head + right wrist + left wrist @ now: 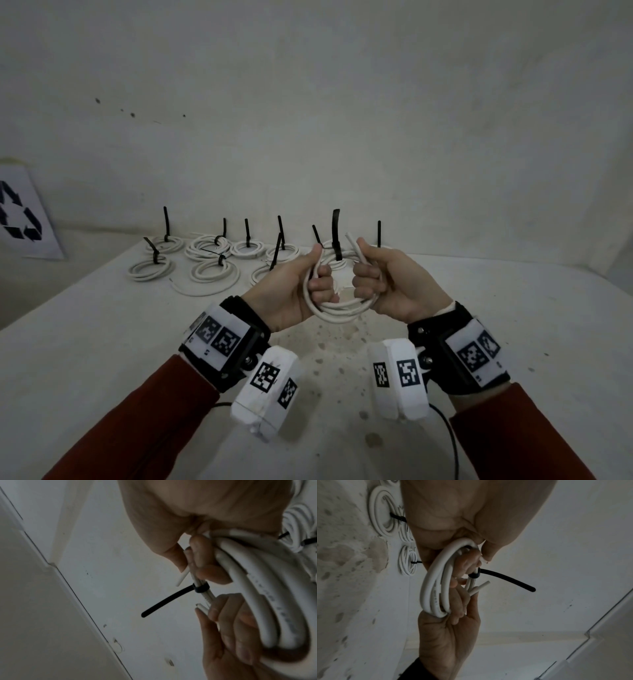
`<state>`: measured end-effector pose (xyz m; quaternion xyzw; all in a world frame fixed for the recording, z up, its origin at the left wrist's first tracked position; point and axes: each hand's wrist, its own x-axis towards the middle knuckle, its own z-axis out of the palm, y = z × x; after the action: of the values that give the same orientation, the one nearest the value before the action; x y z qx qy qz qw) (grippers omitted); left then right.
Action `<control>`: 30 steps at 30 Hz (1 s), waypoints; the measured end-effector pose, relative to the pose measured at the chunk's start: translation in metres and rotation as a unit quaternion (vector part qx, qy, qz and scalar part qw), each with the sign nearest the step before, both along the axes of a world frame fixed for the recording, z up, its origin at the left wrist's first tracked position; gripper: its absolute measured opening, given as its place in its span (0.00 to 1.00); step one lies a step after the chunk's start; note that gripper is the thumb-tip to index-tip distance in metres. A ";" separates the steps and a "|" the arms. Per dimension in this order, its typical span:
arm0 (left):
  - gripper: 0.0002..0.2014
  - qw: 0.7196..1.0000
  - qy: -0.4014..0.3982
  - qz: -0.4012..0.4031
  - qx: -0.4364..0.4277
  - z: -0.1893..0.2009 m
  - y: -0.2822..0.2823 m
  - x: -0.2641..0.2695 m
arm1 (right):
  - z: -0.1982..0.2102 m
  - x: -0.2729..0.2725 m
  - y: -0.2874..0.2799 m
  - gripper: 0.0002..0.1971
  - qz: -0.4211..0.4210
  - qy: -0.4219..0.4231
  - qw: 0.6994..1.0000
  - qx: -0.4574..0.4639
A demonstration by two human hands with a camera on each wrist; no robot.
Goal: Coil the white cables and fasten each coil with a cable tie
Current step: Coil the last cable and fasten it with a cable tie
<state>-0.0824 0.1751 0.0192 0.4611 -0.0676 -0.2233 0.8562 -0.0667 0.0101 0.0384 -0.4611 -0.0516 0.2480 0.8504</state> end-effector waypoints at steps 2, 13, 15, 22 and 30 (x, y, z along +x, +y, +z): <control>0.20 1.000 -0.001 -0.004 0.001 -0.003 -0.001 -0.002 | 0.001 0.000 0.000 0.16 0.009 -0.007 1.000 -0.017; 0.08 0.997 0.005 0.044 0.071 -0.029 -0.017 0.026 | -0.024 0.031 -0.025 0.10 -0.133 0.028 0.991 -0.011; 0.08 0.994 -0.008 0.063 0.090 -0.035 -0.022 0.034 | -0.032 0.038 -0.030 0.11 -0.167 0.038 0.985 -0.021; 0.13 0.961 -0.018 0.156 0.229 -0.063 -0.036 0.080 | -0.053 0.065 -0.040 0.11 -0.152 0.008 0.948 -0.278; 0.07 0.828 -0.092 0.105 0.542 -0.065 -0.051 0.121 | -0.078 0.111 -0.058 0.04 -0.151 0.028 0.900 -0.408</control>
<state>0.0391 0.1244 -0.0460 0.8740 0.0345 -0.0893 0.4764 0.0444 -0.0481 -0.0393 -0.7626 0.1476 0.1290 0.6165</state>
